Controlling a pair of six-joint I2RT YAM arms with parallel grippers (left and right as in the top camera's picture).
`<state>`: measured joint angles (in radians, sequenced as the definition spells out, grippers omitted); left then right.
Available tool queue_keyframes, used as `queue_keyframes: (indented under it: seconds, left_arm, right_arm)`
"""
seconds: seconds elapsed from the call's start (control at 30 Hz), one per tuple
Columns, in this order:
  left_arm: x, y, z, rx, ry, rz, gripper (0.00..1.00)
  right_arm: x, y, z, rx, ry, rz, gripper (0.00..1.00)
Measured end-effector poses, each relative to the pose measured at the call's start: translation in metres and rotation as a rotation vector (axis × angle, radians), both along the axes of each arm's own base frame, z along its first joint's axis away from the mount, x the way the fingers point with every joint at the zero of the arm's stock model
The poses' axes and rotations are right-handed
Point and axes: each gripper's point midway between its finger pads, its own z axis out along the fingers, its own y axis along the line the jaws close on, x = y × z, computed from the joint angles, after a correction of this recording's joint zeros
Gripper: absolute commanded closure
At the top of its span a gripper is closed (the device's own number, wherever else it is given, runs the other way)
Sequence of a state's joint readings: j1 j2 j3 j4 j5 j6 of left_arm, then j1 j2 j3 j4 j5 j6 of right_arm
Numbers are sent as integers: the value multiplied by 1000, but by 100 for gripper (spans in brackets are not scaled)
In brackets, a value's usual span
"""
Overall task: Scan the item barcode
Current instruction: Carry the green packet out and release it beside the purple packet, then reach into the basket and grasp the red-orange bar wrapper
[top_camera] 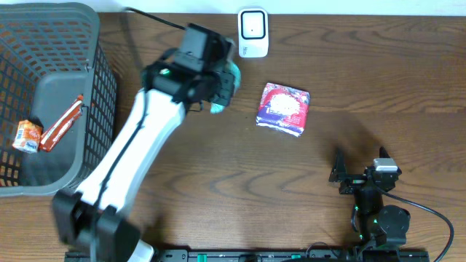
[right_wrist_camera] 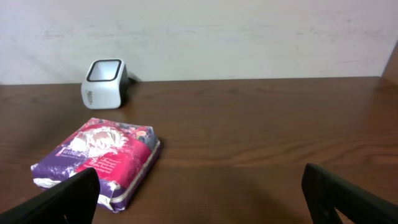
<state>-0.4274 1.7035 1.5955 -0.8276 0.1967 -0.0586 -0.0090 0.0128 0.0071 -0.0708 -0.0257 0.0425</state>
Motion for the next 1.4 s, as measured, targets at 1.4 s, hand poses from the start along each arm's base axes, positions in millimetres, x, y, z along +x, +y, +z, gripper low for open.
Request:
queue_keyframes:
  seconds: [1.4]
  left_arm:
    - [-38,322,153,-142,-368,963,2]
  right_arm:
    - [0,0,0,0,0,0,1]
